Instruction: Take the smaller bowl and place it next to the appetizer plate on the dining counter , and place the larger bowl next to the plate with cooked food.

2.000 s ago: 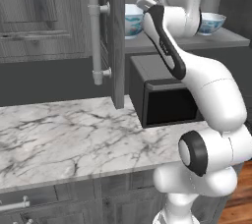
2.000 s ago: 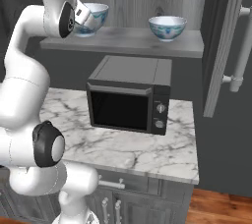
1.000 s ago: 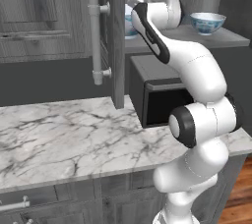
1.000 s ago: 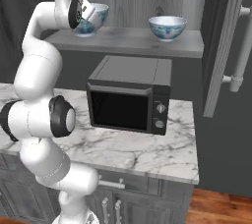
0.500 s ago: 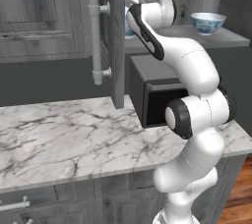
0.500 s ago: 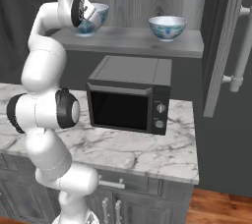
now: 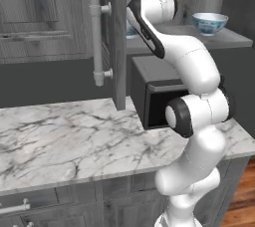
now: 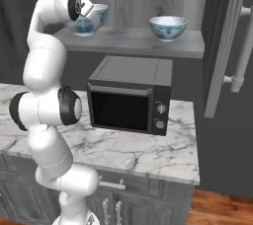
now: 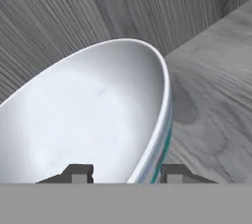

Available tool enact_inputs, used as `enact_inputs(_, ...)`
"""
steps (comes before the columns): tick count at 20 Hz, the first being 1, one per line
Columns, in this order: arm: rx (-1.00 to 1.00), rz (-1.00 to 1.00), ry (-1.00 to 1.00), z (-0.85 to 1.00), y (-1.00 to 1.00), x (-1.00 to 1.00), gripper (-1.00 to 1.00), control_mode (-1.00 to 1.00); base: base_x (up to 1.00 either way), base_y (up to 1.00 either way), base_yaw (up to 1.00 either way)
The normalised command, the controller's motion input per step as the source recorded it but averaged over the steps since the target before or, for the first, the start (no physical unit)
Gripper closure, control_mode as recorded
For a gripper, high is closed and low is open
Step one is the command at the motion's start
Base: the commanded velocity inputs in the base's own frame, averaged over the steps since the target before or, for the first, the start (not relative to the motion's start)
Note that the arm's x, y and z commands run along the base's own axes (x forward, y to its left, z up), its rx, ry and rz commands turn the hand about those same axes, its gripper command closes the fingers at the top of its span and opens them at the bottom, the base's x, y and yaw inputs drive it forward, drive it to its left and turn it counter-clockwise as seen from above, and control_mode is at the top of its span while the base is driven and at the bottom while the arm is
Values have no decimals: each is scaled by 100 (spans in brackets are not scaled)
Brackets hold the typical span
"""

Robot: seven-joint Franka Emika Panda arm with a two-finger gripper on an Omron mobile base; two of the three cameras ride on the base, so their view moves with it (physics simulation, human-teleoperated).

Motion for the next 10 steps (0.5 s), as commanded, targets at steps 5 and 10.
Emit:
enact_inputs(5, -2, -17, -16, -58, 0, -96, 100, -100, 0, 0, 0)
enact_inputs(10, -1, -15, -32, -35, -36, -100, 100, -100, 0, 0, 0)
